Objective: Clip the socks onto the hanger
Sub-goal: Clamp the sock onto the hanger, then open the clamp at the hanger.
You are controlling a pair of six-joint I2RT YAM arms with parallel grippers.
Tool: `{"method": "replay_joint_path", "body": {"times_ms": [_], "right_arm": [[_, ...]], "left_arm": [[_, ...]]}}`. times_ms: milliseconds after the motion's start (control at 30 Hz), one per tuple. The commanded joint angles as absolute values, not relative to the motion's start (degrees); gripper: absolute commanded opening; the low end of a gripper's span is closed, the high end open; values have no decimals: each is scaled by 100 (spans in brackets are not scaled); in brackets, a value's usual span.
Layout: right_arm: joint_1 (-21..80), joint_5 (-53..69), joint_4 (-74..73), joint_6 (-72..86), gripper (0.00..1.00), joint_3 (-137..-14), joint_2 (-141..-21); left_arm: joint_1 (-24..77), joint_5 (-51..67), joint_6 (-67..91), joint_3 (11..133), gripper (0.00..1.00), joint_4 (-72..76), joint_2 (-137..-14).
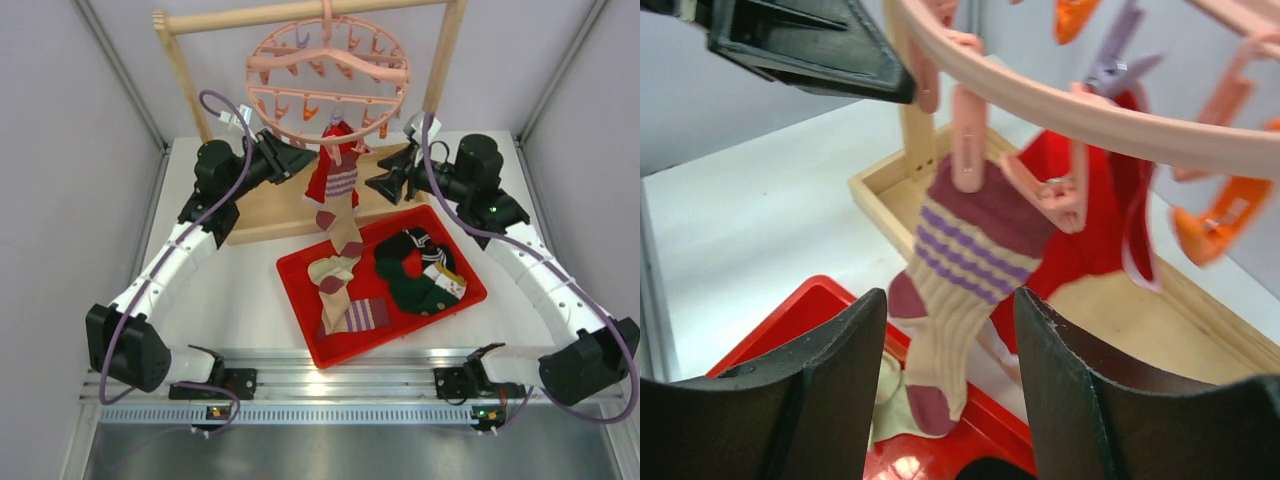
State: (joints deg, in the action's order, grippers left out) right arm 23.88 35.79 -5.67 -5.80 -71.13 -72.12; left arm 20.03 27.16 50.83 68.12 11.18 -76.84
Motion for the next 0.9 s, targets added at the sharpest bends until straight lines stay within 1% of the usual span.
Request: {"method": "replay_joint_path", "body": {"times_ms": [0,100,167,200,233,333,533,867], "right_arm": [[2092,3551,-264,-326,54,-7084,-6987],[2065,3621,244,-255,54,-7049,-7075],[2074,3788,683,-229,57,-6883,-7128],[2074,3840,1190,-220,58,-6812,-7189],[2083,3902,1395,-211,58,-6759,-7233],[2101,4183,2020,-36,57,-6715,-7514],[2347,4324,3136,-35,56,-6557,-7927],[2558,4061,3559,-202,56,-6583,-8341]], "left_arm": [[1899,2812,5036,7014,31,1362,-7594],[1881,2900,5045,7014,31,1424,-7620],[1872,2927,5045,7022,31,1424,-7646],[1855,2918,5062,7022,31,1424,-7646],[1837,2927,5106,7022,31,1424,-7646],[1793,2927,5141,7031,31,1424,-7655],[1775,3041,5115,7066,31,1433,-7647],[1661,3102,5150,7049,31,1389,-7646]]}}
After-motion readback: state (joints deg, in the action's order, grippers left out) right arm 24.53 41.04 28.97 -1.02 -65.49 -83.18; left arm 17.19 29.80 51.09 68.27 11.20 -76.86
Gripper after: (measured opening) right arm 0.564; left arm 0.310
